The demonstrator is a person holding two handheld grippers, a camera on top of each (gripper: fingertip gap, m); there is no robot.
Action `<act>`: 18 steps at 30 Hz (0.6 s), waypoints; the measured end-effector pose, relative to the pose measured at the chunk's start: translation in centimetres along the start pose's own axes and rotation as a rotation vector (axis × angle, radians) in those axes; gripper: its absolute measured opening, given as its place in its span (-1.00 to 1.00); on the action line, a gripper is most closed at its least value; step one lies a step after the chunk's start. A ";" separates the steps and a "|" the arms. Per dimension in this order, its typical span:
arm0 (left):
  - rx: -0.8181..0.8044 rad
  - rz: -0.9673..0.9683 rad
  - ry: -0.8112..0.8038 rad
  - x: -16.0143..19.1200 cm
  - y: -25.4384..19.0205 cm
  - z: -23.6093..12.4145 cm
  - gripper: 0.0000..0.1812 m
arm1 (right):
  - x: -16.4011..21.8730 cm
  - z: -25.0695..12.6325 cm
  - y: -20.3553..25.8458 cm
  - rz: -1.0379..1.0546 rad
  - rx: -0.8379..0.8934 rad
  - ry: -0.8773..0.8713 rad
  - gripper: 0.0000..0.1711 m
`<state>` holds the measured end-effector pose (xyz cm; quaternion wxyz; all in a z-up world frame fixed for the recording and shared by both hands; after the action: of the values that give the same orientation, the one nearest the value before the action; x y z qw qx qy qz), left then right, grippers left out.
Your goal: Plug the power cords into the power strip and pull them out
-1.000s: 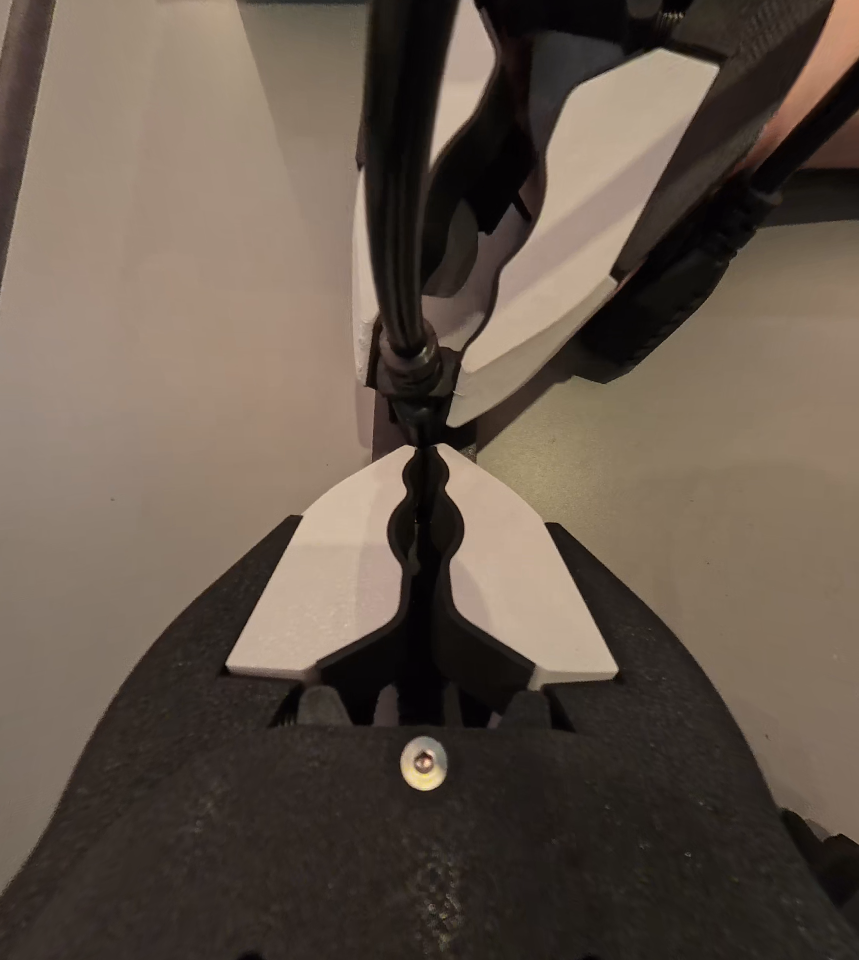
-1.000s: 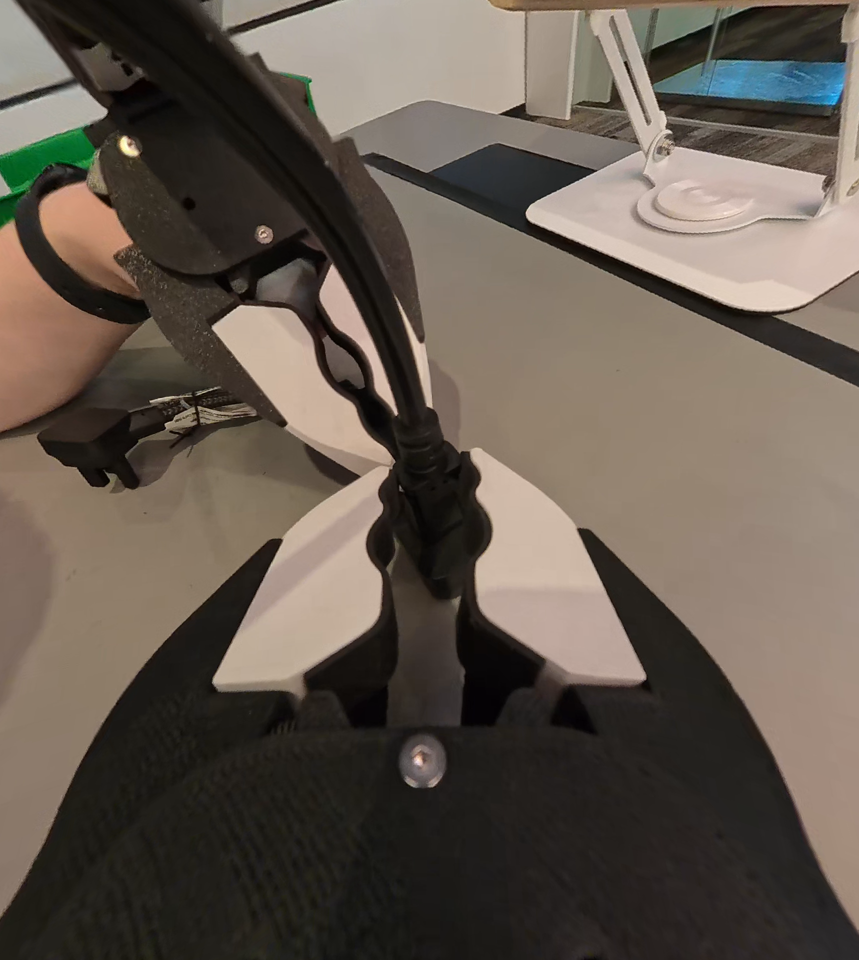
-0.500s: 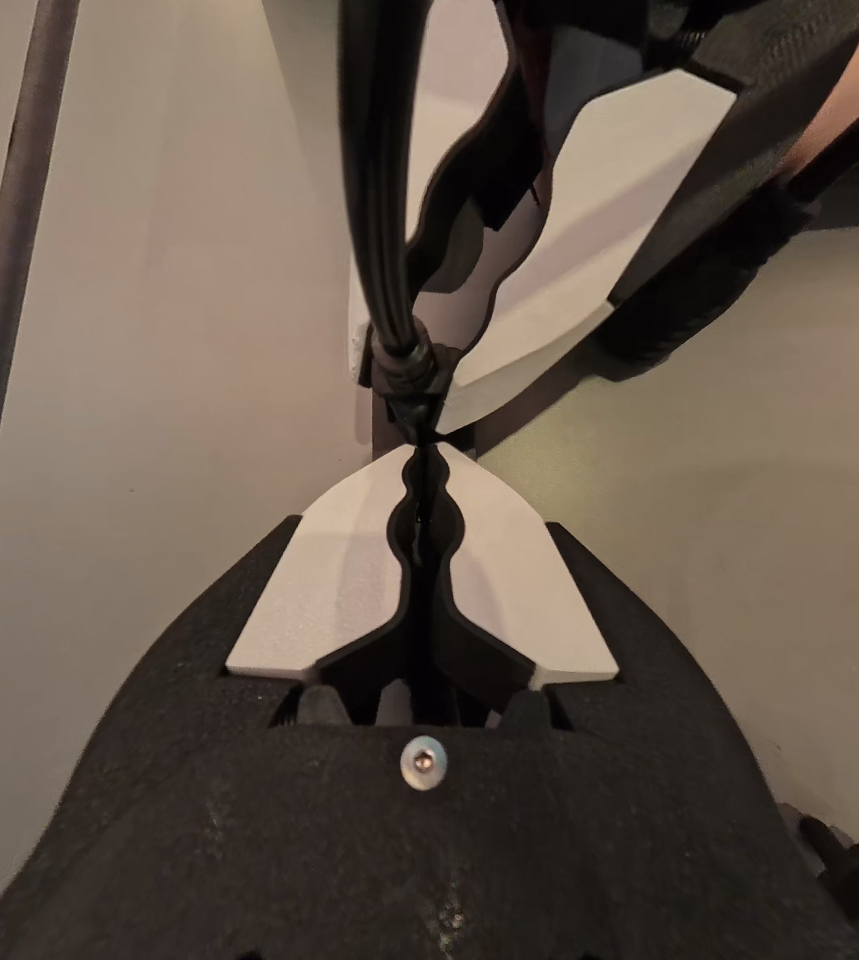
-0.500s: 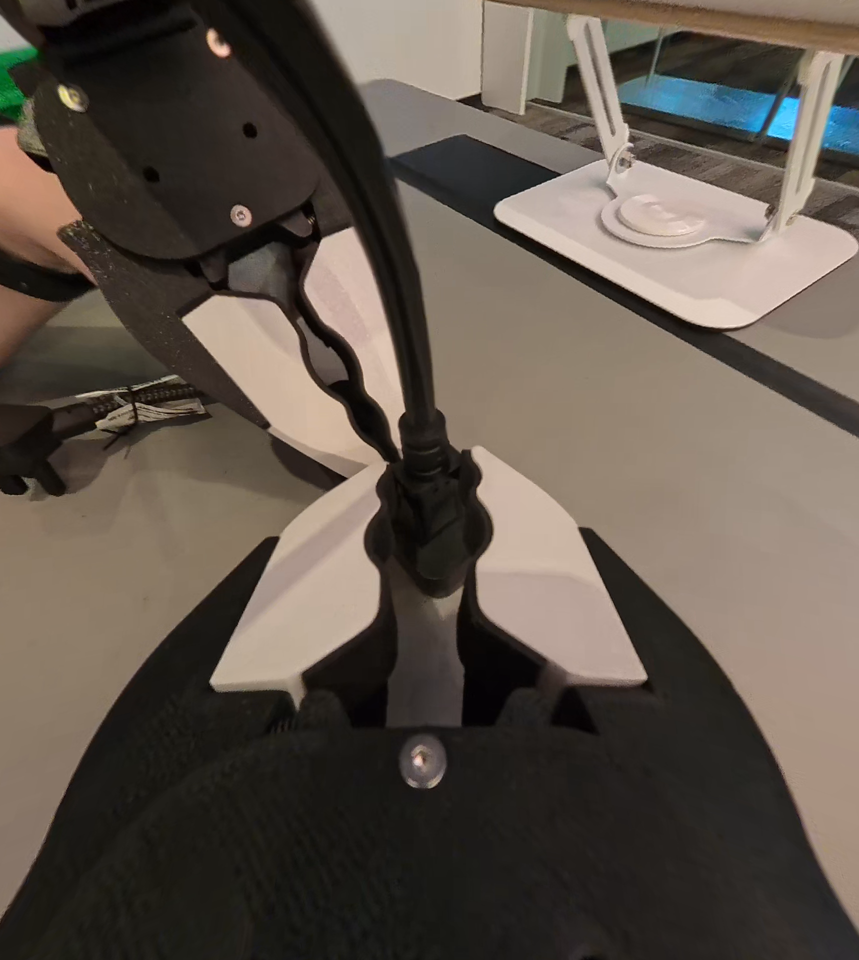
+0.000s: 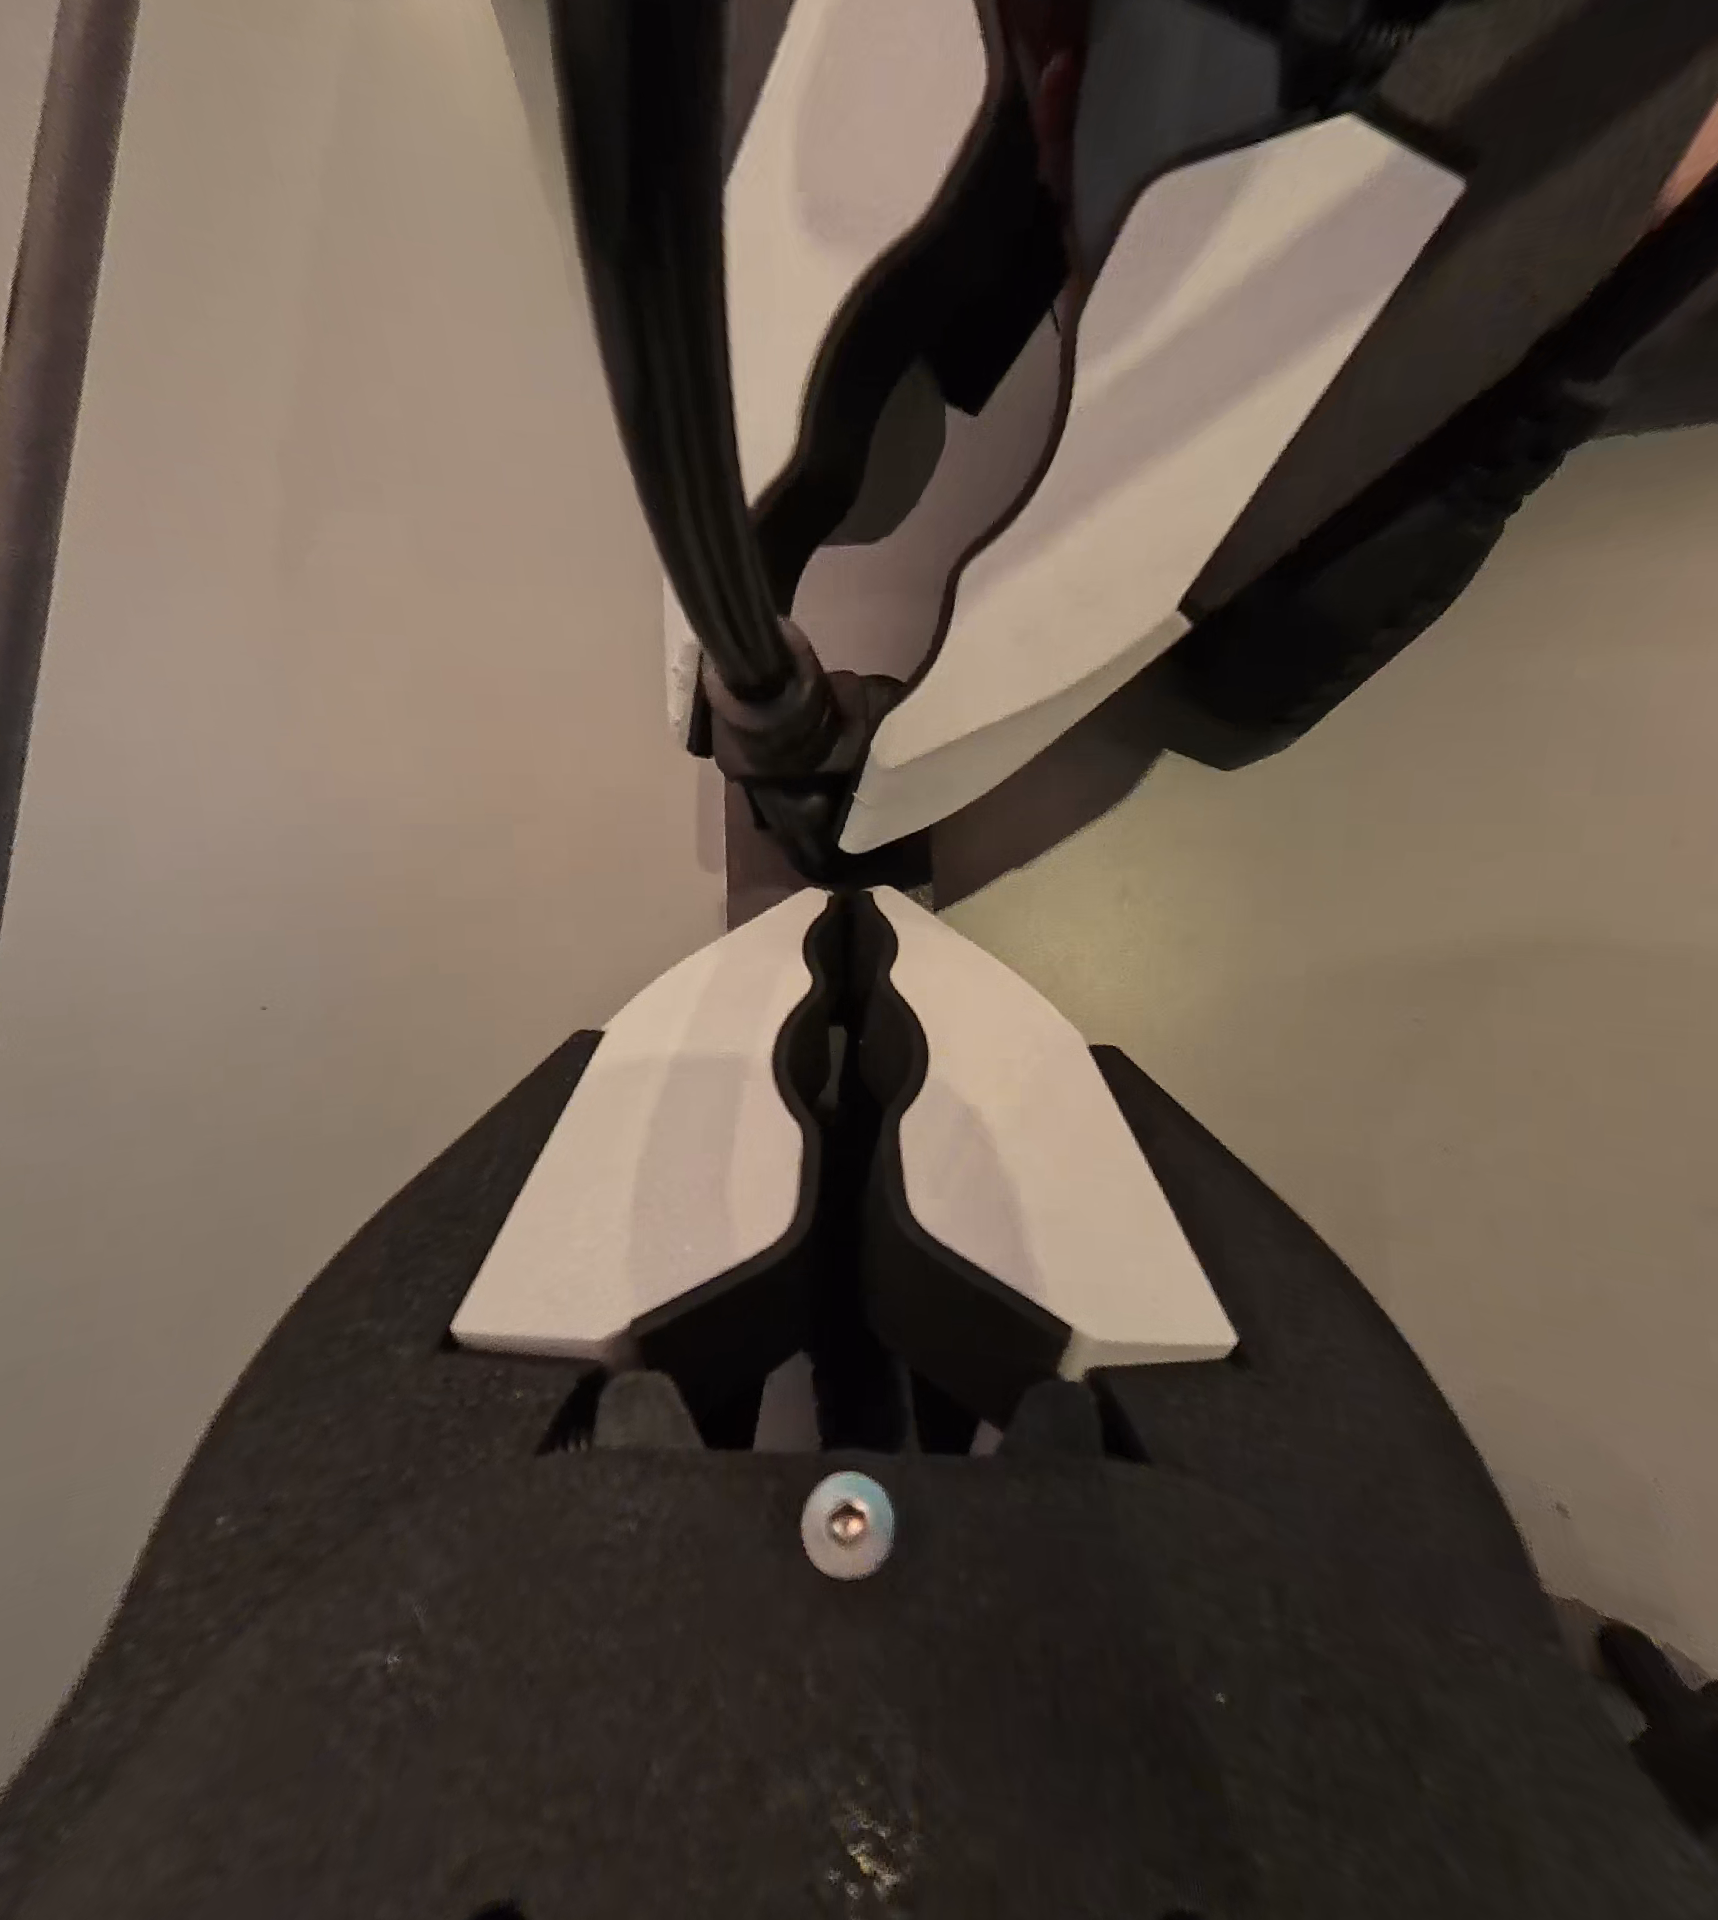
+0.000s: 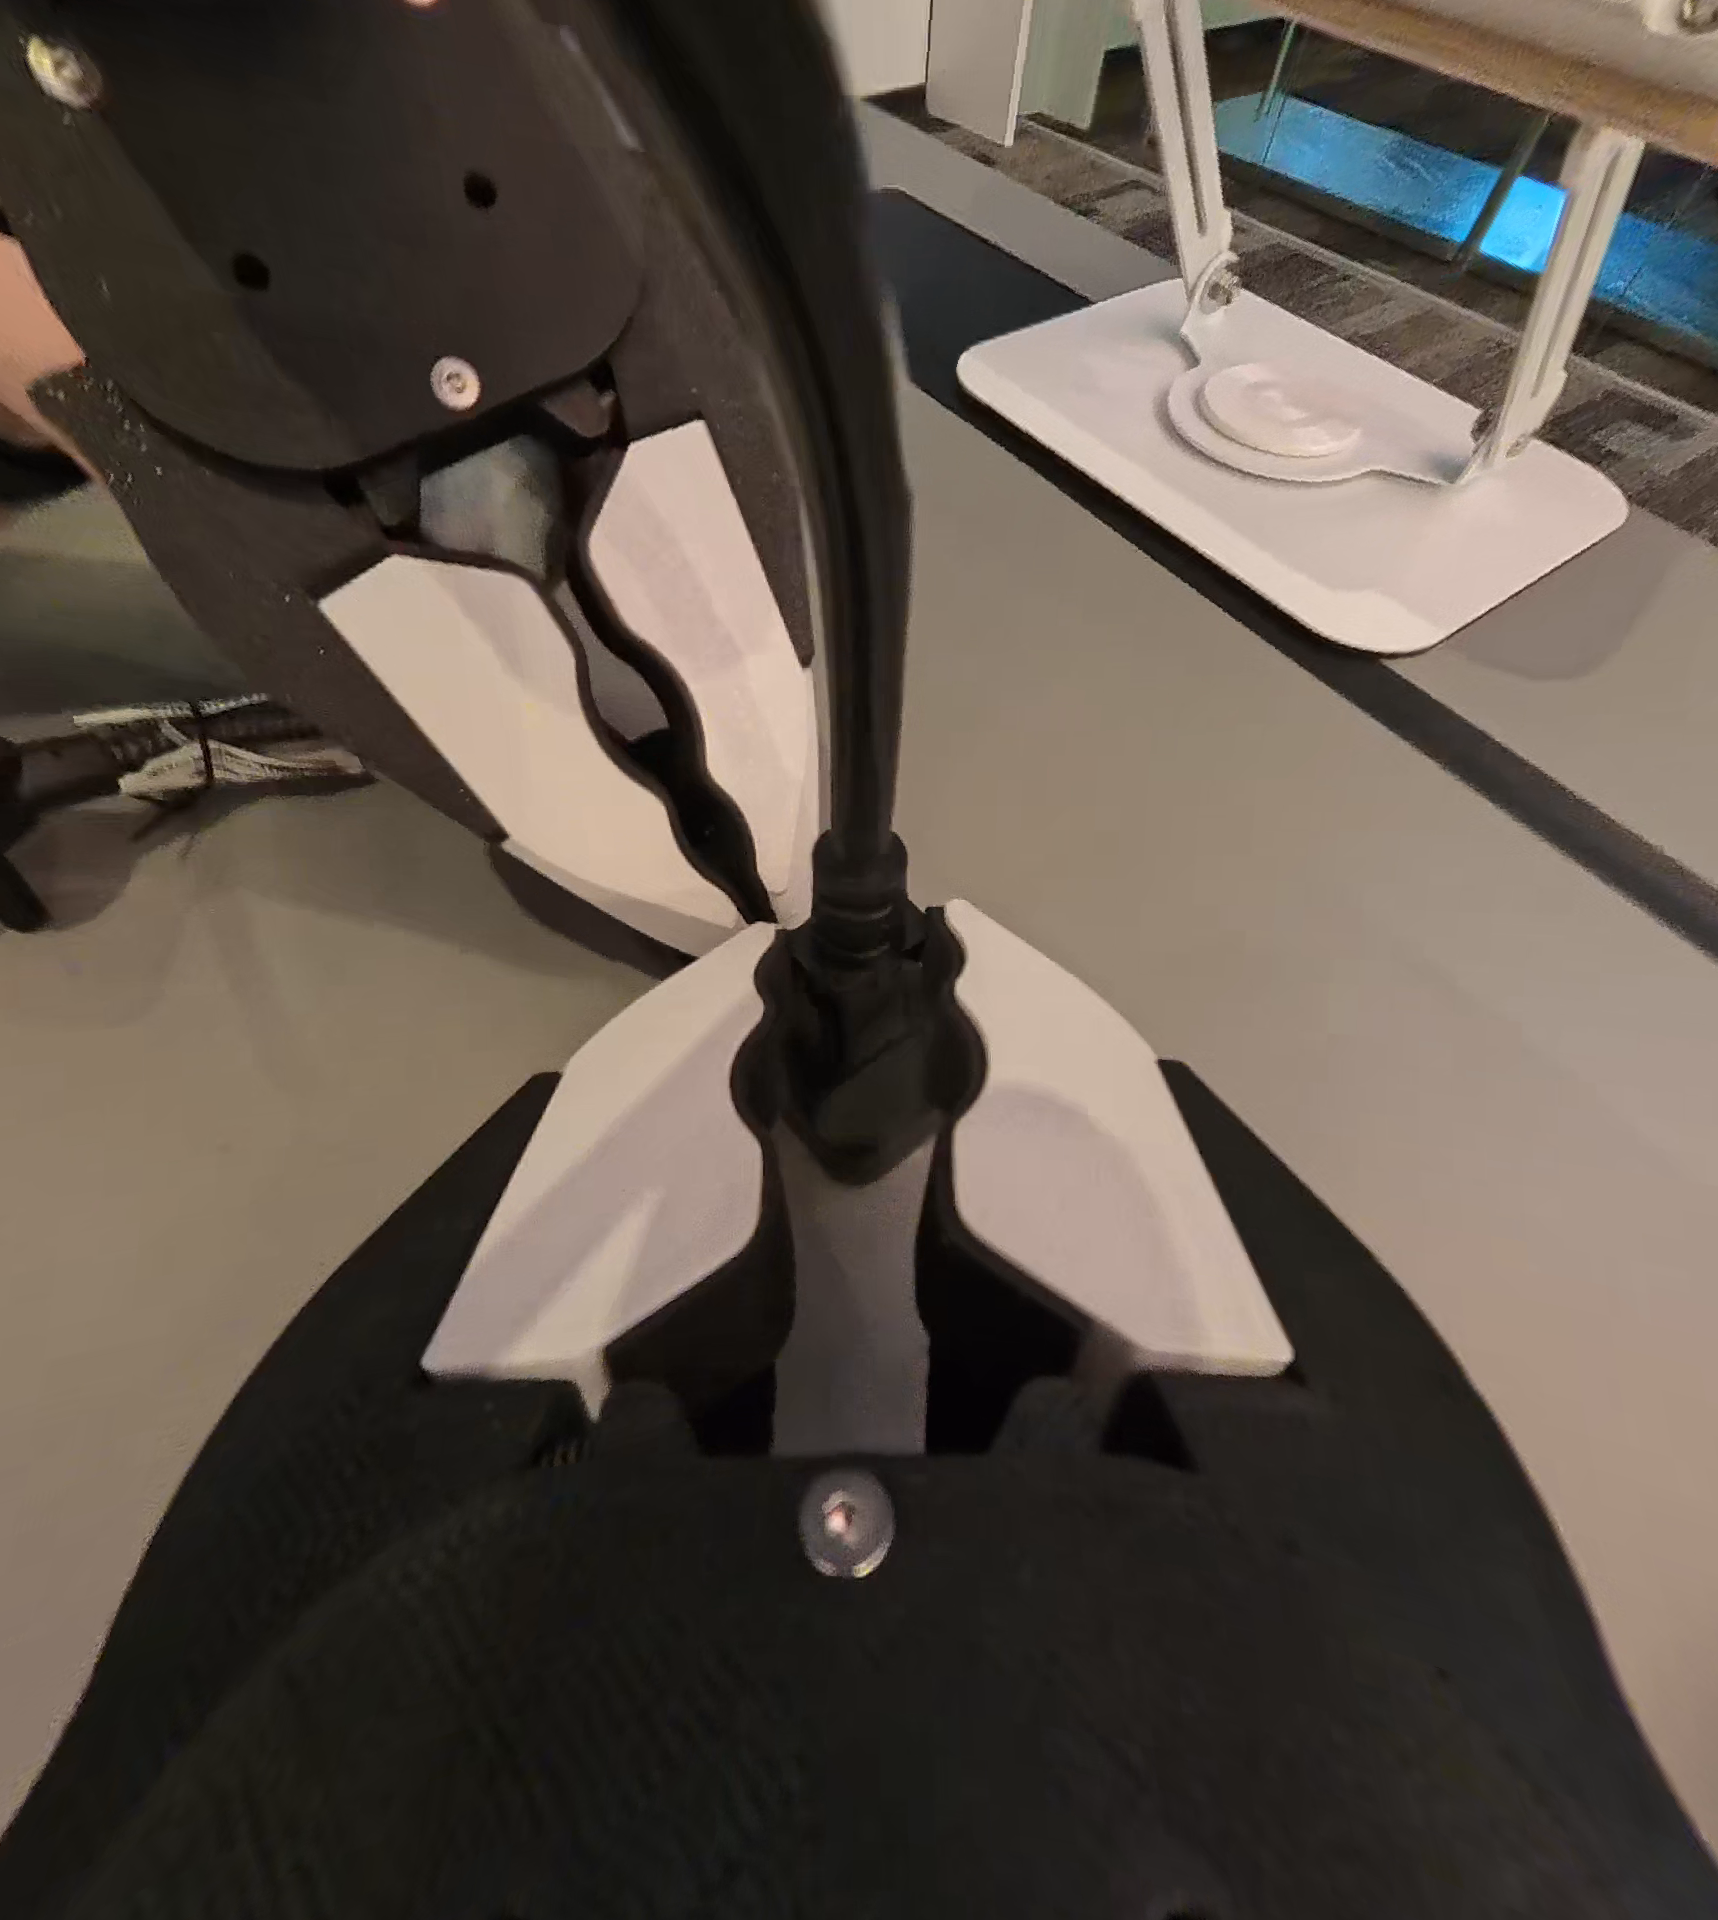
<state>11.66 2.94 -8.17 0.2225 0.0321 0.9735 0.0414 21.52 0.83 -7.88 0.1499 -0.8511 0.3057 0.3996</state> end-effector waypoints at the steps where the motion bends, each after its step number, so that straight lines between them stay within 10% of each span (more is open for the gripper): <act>1: 0.012 -0.014 -0.010 0.1 0.1 0.0 -0.98 | 0.0 0.1 -0.1 0.035 -0.022 -0.016 -0.74; 18: 0.005 -0.013 -0.024 0.1 0.2 0.1 -0.98 | -0.2 -0.1 -0.2 0.010 0.016 0.034 -0.74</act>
<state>11.67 3.14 -8.29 0.2343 0.0268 0.9711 0.0371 21.59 1.02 -7.66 0.1493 -0.8550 0.3158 0.3832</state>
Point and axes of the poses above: each gripper's, where its closed fingertips meet, z out along the fingers, x out of its underside, y = z × x across the jaws, the point moved 7 cm from there along -z, back along the fingers, and after that the axes turned 14 degrees about y, right-handed, at the moved point
